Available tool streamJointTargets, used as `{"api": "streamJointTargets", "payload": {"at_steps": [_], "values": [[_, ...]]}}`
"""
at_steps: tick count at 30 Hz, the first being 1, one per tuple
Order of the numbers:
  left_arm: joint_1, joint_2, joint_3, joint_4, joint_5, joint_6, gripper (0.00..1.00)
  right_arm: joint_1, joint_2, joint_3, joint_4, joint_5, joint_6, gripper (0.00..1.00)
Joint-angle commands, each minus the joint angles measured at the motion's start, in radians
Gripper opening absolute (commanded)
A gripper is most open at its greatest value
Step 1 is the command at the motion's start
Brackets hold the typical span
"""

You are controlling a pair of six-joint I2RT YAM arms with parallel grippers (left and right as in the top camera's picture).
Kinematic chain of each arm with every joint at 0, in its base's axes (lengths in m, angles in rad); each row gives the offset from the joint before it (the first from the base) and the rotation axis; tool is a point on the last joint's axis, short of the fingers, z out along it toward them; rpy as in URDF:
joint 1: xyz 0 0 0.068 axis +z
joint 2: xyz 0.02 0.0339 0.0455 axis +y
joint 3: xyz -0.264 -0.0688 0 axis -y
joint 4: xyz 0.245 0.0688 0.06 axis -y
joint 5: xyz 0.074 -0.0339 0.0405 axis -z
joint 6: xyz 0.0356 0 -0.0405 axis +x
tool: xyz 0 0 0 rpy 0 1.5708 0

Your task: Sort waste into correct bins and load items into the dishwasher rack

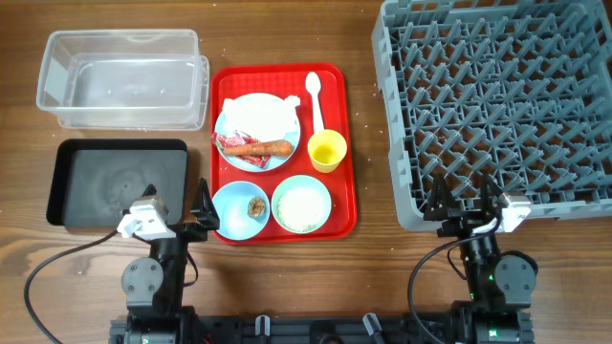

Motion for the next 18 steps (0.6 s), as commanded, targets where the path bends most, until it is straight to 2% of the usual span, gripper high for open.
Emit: {"api": "streamJointTargets", "payload": {"at_steps": [1, 5, 10, 14, 18], "values": [[-0.005, -0.008, -0.008, 0.003, 0.012, 0.015, 1.0, 0.002, -0.003, -0.001, 0.008, -0.003, 0.008, 1.0], [-0.005, -0.008, -0.008, 0.006, 0.008, 0.012, 1.0, 0.002, -0.003, -0.001, 0.005, -0.005, 0.008, 1.0], [-0.005, -0.008, 0.009, 0.036, 0.083, 0.012, 1.0, 0.002, -0.002, -0.001, 0.06, -0.065, 0.002, 1.0], [-0.005, 0.068, 0.15, 0.0, 0.087, 0.012, 1.0, 0.002, 0.011, 0.066, 0.151, -0.146, -0.023, 1.0], [-0.005, 0.272, 0.367, -0.085, 0.101, 0.013, 1.0, 0.002, 0.104, 0.227, 0.129, -0.187, -0.077, 1.0]]}}
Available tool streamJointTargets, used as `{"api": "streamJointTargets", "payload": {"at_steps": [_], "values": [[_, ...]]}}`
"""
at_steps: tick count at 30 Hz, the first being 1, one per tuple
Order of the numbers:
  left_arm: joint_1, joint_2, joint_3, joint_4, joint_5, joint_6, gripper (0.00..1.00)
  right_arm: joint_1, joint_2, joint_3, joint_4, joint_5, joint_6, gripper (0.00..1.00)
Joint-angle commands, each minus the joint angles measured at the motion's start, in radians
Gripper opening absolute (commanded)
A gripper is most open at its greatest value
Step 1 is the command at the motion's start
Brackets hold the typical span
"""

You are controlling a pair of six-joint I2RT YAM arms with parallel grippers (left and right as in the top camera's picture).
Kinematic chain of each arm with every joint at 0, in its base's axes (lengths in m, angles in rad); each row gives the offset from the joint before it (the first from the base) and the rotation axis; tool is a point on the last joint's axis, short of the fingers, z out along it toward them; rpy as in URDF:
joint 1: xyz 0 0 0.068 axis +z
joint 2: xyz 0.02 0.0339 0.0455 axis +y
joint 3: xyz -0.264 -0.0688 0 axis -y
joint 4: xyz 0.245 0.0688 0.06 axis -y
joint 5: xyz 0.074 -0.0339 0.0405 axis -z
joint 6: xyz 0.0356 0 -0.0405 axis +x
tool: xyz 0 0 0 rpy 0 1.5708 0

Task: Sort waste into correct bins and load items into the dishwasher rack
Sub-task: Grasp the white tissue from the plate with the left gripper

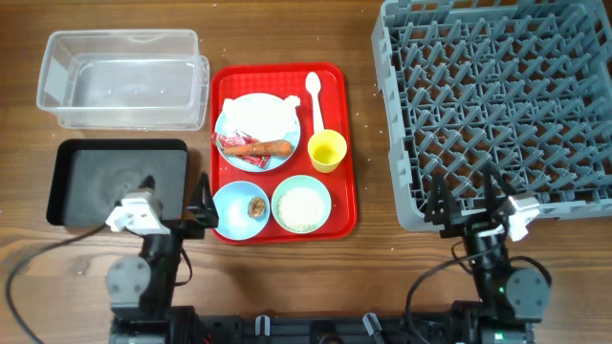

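Observation:
A red tray (349,134) holds a white plate (256,122) with a carrot (264,148) and a red wrapper (232,142), a white spoon (314,96), a yellow cup (327,151), a blue bowl with a brown scrap (241,208) and a blue bowl of rice (302,204). The grey dishwasher rack (497,105) stands at the right. My left gripper (177,204) stands open at the tray's front left corner, beside the black bin. At the rack's front edge my right gripper (464,203) is open too. Neither holds anything.
A clear plastic bin (122,78) sits at the back left, and a black bin (117,182) lies in front of it. Both arm bases stand near the table's front edge.
Both arms have shifted slightly: the left wrist a little leftward and forward, the right gripper a little rightward over the rack's front edge. No object on the tray has moved.

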Motion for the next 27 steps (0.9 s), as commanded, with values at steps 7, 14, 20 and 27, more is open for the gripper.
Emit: {"api": "streamJointTargets", "payload": {"at_steps": [7, 14, 20, 27], "values": [[-0.005, 0.732, 0.801, -0.363, 0.072, 0.013, 1.0, 0.002, 0.495, 0.603, -0.301, -0.147, -0.076, 1.0], [-0.062, 1.252, 1.357, -0.767, 0.097, 0.107, 1.0, 0.002, 0.897, 1.069, -0.794, -0.173, -0.223, 1.0], [-0.167, 1.6, 1.451, -0.65, 0.143, 0.109, 1.0, 0.002, 1.122, 1.168, -0.883, -0.176, -0.142, 1.0], [-0.239, 1.941, 1.451, -0.633, 0.061, 0.12, 0.98, 0.002, 1.209, 1.168, -0.939, -0.167, -0.153, 1.0]]}}
